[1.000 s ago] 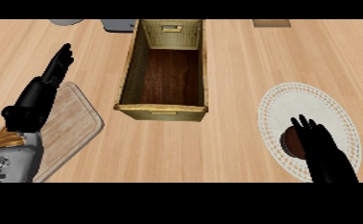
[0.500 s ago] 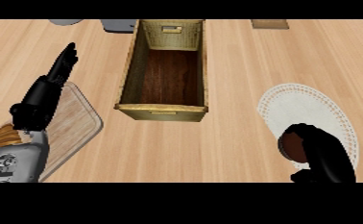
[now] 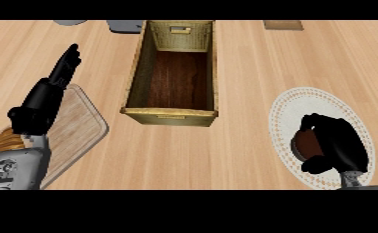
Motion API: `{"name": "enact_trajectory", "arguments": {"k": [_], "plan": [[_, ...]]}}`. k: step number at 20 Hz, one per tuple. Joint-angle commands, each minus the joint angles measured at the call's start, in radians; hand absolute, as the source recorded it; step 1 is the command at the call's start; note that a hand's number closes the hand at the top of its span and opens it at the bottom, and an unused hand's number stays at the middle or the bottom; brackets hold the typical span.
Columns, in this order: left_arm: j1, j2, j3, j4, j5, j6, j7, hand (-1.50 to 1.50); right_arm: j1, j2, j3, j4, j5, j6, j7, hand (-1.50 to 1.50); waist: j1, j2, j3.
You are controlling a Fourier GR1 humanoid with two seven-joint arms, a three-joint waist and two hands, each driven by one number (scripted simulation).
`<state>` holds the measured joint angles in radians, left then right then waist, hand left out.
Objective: Pick the cupcake from the placemat and place it in the basket
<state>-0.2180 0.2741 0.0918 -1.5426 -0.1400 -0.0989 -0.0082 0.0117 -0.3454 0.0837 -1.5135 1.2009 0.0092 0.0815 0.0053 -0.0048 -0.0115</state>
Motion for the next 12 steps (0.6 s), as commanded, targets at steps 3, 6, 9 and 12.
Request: {"name": "enact_trajectory", "arguments": {"k": [3,6,9,12], "plan": [[-0.022,-0.02,-0.038,-0.001,-0.011,-0.011,0.004,0.0,-0.342,-0.1,-0.1,0.24,-0.124,0.375,-0.011,1.5,0.049,0.018,0.011],[-0.032,0.006,0.007,0.043,0.004,-0.02,-0.01,0.0,-0.561,-0.147,-0.145,0.385,-0.127,0.396,-0.051,1.5,0.032,0.014,0.012],[-0.028,-0.001,0.003,-0.004,0.004,-0.021,0.023,0.0,-0.643,-0.085,-0.143,0.471,-0.082,0.276,-0.018,1.5,0.015,0.009,0.012],[0.036,-0.012,0.002,-0.023,-0.014,0.007,-0.026,0.0,-0.633,-0.067,-0.252,0.349,-0.199,0.211,-0.043,1.5,0.007,0.003,0.012]]}}
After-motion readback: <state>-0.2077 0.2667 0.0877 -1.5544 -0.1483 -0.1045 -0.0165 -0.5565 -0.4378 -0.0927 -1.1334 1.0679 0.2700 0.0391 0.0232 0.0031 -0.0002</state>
